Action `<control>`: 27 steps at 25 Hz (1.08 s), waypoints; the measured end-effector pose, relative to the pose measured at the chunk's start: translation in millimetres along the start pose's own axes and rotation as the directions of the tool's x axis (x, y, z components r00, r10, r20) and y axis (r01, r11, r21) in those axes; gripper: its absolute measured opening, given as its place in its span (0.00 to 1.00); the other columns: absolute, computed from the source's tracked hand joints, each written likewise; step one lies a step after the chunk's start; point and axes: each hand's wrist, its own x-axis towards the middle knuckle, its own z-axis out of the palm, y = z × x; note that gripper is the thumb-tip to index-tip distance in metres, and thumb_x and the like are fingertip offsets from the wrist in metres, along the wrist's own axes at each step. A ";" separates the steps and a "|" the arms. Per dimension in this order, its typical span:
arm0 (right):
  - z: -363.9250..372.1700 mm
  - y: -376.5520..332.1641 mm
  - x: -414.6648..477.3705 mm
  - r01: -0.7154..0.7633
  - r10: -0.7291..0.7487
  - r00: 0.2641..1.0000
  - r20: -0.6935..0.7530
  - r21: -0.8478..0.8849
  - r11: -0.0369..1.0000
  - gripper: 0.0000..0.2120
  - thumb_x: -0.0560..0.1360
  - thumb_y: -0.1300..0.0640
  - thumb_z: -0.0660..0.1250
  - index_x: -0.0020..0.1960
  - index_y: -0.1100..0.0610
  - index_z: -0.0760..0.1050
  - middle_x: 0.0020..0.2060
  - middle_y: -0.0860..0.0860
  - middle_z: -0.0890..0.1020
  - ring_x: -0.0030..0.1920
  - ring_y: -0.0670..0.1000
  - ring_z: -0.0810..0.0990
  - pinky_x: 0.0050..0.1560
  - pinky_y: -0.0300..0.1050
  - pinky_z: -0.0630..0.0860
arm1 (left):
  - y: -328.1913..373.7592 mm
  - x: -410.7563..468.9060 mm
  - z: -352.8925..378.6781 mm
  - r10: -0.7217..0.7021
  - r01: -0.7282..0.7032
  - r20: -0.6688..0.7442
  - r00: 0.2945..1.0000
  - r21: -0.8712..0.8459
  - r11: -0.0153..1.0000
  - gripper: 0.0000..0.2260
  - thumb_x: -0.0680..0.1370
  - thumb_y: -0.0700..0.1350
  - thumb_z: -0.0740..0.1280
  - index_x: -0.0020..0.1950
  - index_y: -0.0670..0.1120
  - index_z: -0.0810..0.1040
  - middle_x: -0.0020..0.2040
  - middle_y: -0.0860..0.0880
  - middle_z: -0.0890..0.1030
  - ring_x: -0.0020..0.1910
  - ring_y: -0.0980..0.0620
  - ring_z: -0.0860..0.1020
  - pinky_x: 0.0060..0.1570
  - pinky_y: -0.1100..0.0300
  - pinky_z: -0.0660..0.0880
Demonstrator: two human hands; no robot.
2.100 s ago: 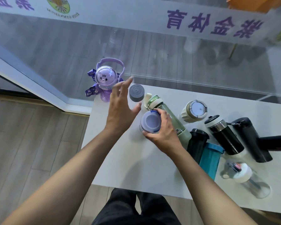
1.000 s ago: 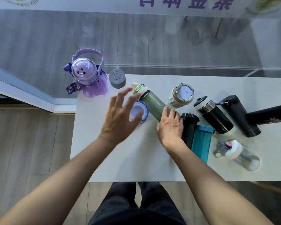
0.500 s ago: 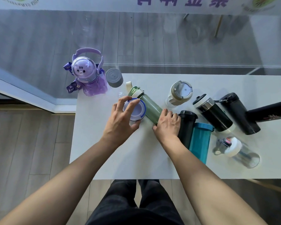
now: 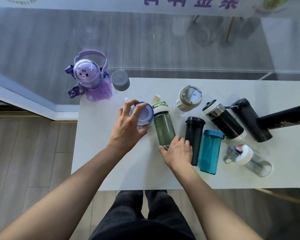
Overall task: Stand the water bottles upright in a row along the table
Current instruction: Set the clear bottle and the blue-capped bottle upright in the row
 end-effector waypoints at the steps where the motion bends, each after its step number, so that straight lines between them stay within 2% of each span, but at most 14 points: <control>1: -3.6 -0.5 0.9 0.012 -0.012 0.999 -0.037 0.011 1.000 0.37 0.75 0.33 0.63 0.71 0.61 0.64 0.65 0.59 0.75 0.65 0.59 0.72 0.64 0.54 0.69 | 0.5 0.4 -0.3 -0.002 0.002 0.000 1.000 -0.004 1.000 0.29 0.70 0.44 0.74 0.70 0.51 0.71 0.68 0.46 0.68 0.58 0.39 0.71 0.59 0.47 0.74; 3: -13.8 -6.0 4.3 0.116 -0.095 0.983 -0.160 0.133 0.984 0.40 0.73 0.35 0.66 0.75 0.59 0.60 0.66 0.58 0.73 0.65 0.59 0.71 0.66 0.54 0.69 | 2.4 2.5 -0.9 -0.003 0.003 0.007 1.000 -0.003 1.000 0.29 0.70 0.43 0.75 0.70 0.50 0.72 0.68 0.45 0.69 0.58 0.39 0.72 0.60 0.47 0.74; 5: -28.9 -20.5 11.9 0.353 -0.264 0.915 -0.304 0.294 0.888 0.41 0.72 0.40 0.69 0.78 0.56 0.57 0.69 0.56 0.71 0.67 0.57 0.70 0.69 0.53 0.69 | 5.7 8.9 -3.0 0.007 -0.008 0.027 1.000 0.025 1.000 0.29 0.70 0.43 0.74 0.70 0.49 0.72 0.68 0.45 0.70 0.59 0.40 0.73 0.60 0.49 0.73; 7: -46.0 -42.8 24.0 0.535 -0.404 0.828 -0.390 0.328 0.779 0.43 0.71 0.44 0.71 0.79 0.55 0.56 0.74 0.54 0.68 0.70 0.56 0.69 0.72 0.54 0.68 | 8.4 16.8 -8.9 0.034 -0.038 0.027 0.999 0.129 0.991 0.27 0.70 0.45 0.73 0.69 0.48 0.74 0.68 0.46 0.73 0.61 0.40 0.73 0.62 0.49 0.71; 9: -61.4 -60.8 36.2 0.596 -0.453 0.792 -0.408 0.364 0.715 0.45 0.68 0.47 0.73 0.80 0.54 0.57 0.74 0.52 0.69 0.71 0.56 0.70 0.71 0.54 0.68 | 10.0 22.0 -19.8 0.049 -0.046 -0.007 0.999 0.242 0.969 0.26 0.71 0.51 0.70 0.69 0.49 0.74 0.70 0.49 0.74 0.64 0.42 0.73 0.63 0.48 0.69; 11: -68.3 -68.3 43.9 0.610 -0.470 0.785 -0.403 0.377 0.696 0.43 0.67 0.48 0.76 0.78 0.52 0.61 0.71 0.51 0.72 0.69 0.56 0.73 0.67 0.55 0.71 | 7.7 26.7 -33.5 0.082 -0.047 -0.111 0.990 0.286 0.957 0.25 0.72 0.54 0.68 0.68 0.51 0.74 0.70 0.50 0.74 0.65 0.44 0.72 0.62 0.50 0.68; 14: -72.5 -71.3 47.2 0.616 -0.471 0.781 -0.411 0.377 0.692 0.39 0.68 0.43 0.76 0.73 0.52 0.66 0.64 0.50 0.77 0.62 0.55 0.76 0.62 0.53 0.73 | -4.2 45.9 -56.6 0.066 0.023 -0.257 0.964 0.330 0.944 0.24 0.73 0.50 0.68 0.69 0.51 0.73 0.70 0.47 0.73 0.65 0.42 0.71 0.62 0.50 0.67; 15: -74.2 -72.2 47.9 0.607 -0.458 0.789 -0.410 0.404 0.684 0.38 0.67 0.43 0.76 0.71 0.52 0.66 0.62 0.50 0.77 0.61 0.55 0.77 0.61 0.52 0.73 | -9.2 55.5 -63.2 0.012 0.065 -0.229 0.973 0.323 0.944 0.26 0.72 0.49 0.69 0.71 0.52 0.71 0.71 0.46 0.71 0.66 0.41 0.70 0.64 0.49 0.67; 17: -79.9 -75.2 52.2 0.581 -0.437 0.813 -0.385 0.475 0.661 0.36 0.66 0.43 0.77 0.69 0.51 0.66 0.60 0.48 0.78 0.59 0.54 0.77 0.59 0.52 0.74 | -19.2 73.1 -71.0 -0.110 0.122 -0.059 0.992 0.266 0.956 0.32 0.72 0.48 0.72 0.75 0.55 0.65 0.74 0.45 0.66 0.68 0.39 0.67 0.67 0.47 0.66; 19: -88.6 -78.9 62.6 0.550 -0.437 0.835 -0.335 0.539 0.638 0.37 0.65 0.44 0.77 0.69 0.50 0.66 0.61 0.47 0.77 0.60 0.54 0.77 0.60 0.51 0.74 | -28.4 87.6 -71.2 -0.158 0.135 0.093 0.983 0.211 0.968 0.33 0.73 0.45 0.72 0.76 0.55 0.64 0.72 0.45 0.66 0.66 0.38 0.69 0.65 0.48 0.68; 20: -94.2 -81.2 70.5 0.544 -0.445 0.838 -0.316 0.553 0.632 0.39 0.65 0.45 0.78 0.71 0.50 0.65 0.63 0.47 0.76 0.62 0.54 0.76 0.62 0.51 0.74 | -32.1 94.4 -70.7 -0.152 0.126 0.124 0.981 0.195 0.973 0.32 0.73 0.42 0.71 0.75 0.54 0.65 0.70 0.45 0.69 0.63 0.38 0.71 0.62 0.49 0.70; 23: -112.9 -90.0 102.2 0.542 -0.455 0.839 -0.298 0.523 0.658 0.42 0.65 0.48 0.79 0.74 0.50 0.65 0.65 0.50 0.75 0.64 0.54 0.74 0.65 0.49 0.72 | -38.2 114.9 -70.9 -0.143 0.126 0.107 0.984 0.152 0.980 0.27 0.73 0.36 0.67 0.72 0.50 0.69 0.64 0.44 0.73 0.58 0.39 0.75 0.55 0.51 0.72; 27: -139.2 -95.9 142.9 0.494 -0.400 0.868 -0.294 0.431 0.755 0.40 0.64 0.52 0.79 0.72 0.50 0.65 0.65 0.52 0.73 0.63 0.56 0.75 0.59 0.48 0.72 | -39.0 142.7 -68.7 -0.144 0.130 0.111 0.983 0.125 0.984 0.27 0.74 0.38 0.68 0.72 0.50 0.69 0.64 0.43 0.72 0.59 0.39 0.75 0.52 0.57 0.67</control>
